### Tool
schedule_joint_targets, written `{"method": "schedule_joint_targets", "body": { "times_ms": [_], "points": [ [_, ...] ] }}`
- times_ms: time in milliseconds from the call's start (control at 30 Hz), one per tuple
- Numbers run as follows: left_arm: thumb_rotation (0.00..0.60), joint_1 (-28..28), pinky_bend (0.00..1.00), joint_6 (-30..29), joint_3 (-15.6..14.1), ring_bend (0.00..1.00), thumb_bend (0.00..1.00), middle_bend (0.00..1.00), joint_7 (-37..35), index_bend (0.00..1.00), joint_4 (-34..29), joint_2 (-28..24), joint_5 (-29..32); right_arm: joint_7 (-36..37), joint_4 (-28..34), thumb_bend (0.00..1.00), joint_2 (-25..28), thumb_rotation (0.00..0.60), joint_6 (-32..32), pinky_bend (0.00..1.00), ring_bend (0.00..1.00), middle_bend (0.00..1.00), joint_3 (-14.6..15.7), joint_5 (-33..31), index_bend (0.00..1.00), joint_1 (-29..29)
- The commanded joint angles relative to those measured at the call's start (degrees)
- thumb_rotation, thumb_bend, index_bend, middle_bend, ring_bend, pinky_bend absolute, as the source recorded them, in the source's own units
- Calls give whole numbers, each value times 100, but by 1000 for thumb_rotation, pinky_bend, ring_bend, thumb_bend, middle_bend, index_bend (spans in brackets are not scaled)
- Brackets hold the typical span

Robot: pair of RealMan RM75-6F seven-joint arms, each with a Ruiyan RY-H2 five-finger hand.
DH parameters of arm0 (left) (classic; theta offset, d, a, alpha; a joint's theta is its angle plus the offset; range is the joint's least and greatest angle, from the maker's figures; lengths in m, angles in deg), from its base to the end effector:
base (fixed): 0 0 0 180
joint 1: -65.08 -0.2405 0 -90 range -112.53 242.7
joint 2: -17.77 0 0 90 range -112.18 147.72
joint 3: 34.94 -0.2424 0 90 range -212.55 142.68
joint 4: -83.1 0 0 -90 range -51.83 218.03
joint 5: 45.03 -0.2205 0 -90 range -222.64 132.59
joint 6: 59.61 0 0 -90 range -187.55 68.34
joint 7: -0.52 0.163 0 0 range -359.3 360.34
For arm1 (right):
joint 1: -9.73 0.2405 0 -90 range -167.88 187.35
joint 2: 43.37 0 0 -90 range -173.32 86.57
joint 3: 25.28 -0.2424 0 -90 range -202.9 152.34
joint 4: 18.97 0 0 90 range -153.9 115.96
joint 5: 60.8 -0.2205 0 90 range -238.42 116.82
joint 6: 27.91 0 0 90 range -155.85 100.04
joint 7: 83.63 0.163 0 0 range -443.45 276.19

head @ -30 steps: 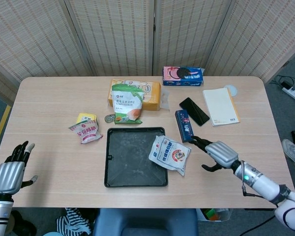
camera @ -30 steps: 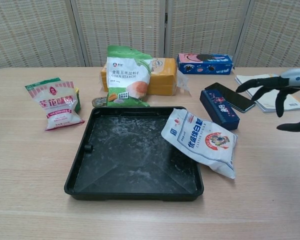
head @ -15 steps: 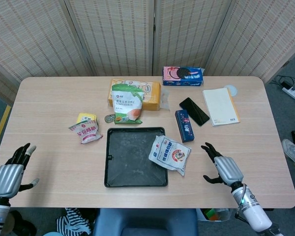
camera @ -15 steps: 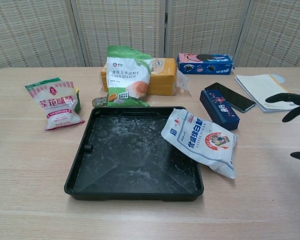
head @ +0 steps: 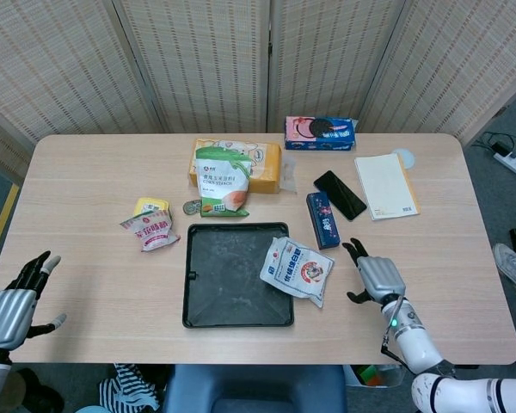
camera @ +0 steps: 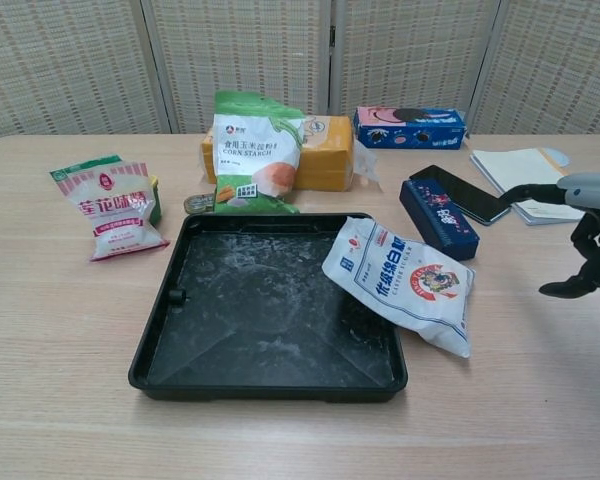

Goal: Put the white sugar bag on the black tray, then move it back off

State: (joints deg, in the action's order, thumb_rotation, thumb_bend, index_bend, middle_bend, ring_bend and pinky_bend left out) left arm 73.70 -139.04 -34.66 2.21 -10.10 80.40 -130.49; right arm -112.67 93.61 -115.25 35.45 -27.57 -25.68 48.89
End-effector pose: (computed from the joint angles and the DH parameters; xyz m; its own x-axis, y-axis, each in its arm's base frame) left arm -0.3012 0.2084 0.1294 0.4386 0.1159 0.8912 0.8987 -0.0618 -0.4343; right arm -0.1913 -0.2801 0.0173 0.3018 -0.5201 0.7990 -0.9340 0.0067 0.3571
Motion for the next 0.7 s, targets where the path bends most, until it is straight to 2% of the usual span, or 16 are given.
{"method": "schedule_joint_targets", "body": {
  "times_ms": [33,133,233,533,700],
  "points": [
    [600,-2,367,-6,-8,91,216,4,-20,16,3,-12,-25,-596,128,287,-96,600,-181,917,786,0,-239,-1009,0,497],
    [600,0,369,-7,-22,91,217,4,-48,17,-7,-20,-68,-594,6,286,-269,600,-371,917,787,0,-336,-1469,0,677],
    [600,-7,371,-28,-34,92,217,4,-82,19,-19,-38,-111,-533,-162,284,-477,600,-514,917,787,0,-392,-1616,0,785],
    [600,-63,373,-158,-83,92,216,4,-316,24,-32,-142,-278,-514,-815,281,-1331,600,-218,917,785,0,-307,-1552,0,879],
    [600,-84,375,-195,-98,92,216,4,-460,31,-6,-195,-322,-423,-899,280,-1446,600,-80,917,785,0,-330,-1462,0,811]
  ]
}}
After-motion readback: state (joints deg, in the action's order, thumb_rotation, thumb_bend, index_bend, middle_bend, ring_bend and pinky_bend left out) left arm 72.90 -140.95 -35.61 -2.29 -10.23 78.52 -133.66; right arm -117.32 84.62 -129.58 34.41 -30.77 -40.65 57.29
